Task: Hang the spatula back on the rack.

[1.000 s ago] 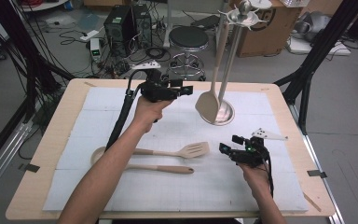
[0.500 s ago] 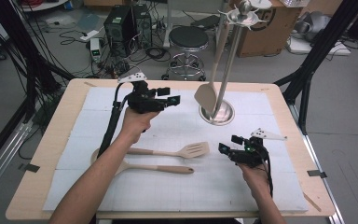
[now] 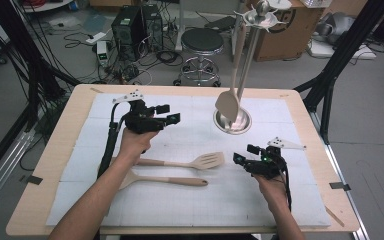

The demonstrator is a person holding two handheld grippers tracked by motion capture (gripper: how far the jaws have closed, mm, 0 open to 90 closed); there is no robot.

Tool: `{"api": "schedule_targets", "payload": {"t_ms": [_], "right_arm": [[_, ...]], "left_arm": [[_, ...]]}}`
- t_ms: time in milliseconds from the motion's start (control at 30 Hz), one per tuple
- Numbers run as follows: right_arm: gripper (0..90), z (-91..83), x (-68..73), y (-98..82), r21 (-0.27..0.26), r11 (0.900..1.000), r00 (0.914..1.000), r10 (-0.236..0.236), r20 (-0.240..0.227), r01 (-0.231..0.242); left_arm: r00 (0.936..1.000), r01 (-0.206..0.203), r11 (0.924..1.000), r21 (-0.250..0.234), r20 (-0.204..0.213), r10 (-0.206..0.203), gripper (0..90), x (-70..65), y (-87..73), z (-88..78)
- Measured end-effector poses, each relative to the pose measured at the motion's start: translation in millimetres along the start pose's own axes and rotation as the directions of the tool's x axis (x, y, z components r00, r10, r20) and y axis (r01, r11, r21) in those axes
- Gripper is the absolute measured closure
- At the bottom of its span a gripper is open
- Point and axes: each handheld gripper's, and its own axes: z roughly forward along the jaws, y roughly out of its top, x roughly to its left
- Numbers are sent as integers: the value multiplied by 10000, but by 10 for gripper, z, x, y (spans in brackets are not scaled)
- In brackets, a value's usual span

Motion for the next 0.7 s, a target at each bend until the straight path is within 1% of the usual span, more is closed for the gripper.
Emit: {"api": "schedule_targets", "payload": {"t_ms": [133, 200, 333, 467, 500, 667, 700], "right_arm": [[148, -16, 0, 2, -44, 10000, 10000, 6, 41, -6], [149, -25, -4, 1, -39, 10000, 10000, 73, 50, -73], [149, -19, -3, 1, -44, 10000, 10000, 22, 55, -22], [148, -10, 1, -1, -3, 10000, 10000, 25, 51, -25], [149, -9, 3, -1, -9, 10000, 10000, 23, 56, -23], [149, -7, 10, 5, -17, 10000, 10000, 45, 51, -45], [148, -6, 7, 8, -52, 10000, 10000, -13, 62, 13]], "left_arm": [[9999, -85, 9999, 100, -91, 85, 241, 4, -91, -70], [9999, -32, 10000, 65, -169, 33, 240, 4, -139, -110], [9995, 28, 10000, -58, -303, -30, 242, 12, -239, -213], [9986, 62, 9999, -116, -524, -68, 244, 45, -314, -296], [9984, 145, 9998, -167, -551, -154, 243, 60, -334, -322], [9975, 279, 9994, -201, -646, -291, 244, 89, -421, -380], [9974, 283, 9994, -203, -657, -296, 245, 86, -441, -393]]}}
